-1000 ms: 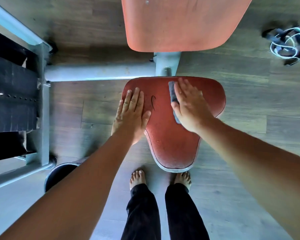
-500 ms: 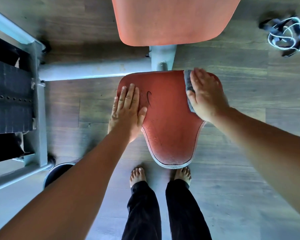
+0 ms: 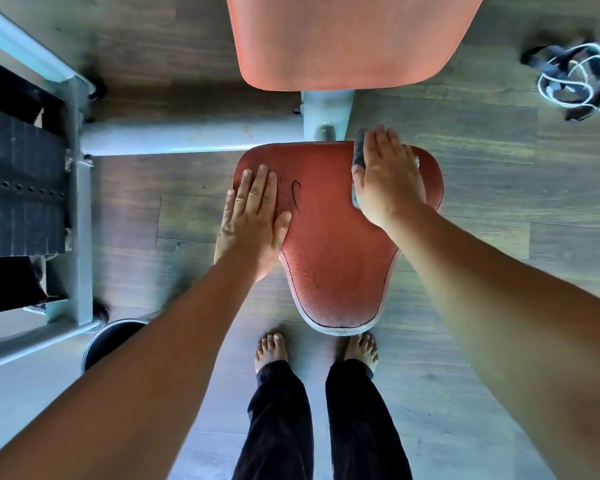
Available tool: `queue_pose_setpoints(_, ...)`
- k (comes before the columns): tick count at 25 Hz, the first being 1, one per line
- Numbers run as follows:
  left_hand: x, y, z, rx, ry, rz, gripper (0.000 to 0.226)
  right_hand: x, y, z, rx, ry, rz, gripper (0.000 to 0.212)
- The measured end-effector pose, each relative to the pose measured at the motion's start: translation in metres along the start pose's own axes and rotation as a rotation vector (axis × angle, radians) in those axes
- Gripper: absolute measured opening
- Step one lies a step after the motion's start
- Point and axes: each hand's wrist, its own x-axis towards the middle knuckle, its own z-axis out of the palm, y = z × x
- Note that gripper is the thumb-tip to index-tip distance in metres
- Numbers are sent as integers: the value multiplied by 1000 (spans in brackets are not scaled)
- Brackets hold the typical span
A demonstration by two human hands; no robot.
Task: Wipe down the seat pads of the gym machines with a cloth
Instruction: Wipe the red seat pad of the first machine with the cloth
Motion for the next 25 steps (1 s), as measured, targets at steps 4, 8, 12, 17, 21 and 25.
queue_pose_setpoints(4,0,2,-5,-8,-5,10,71,-95,-52,27,61,60,-105,65)
queue_pose_setpoints(8,2,-5,-18,-57,-52,38,70,-133,-49,33,65,15,-367,61)
queue_pose_setpoints(12,-7,-19,-22,-94,-59,23,70,-14,-59,16,-22,36,-308,63)
queue_pose_setpoints(17,-18,-31,-21,-80,-83,-66,74,-83,-52,27,-29,-1,-443,63)
queue_pose_setpoints(21,-21,-39,-16,-124,-86,-119,79,-22,-66,19,-77,24,-503,60)
queue_pose_setpoints(25,-25,-38,-12,-162,-81,-130,82,34,-109,16,-71,-19,-395,63)
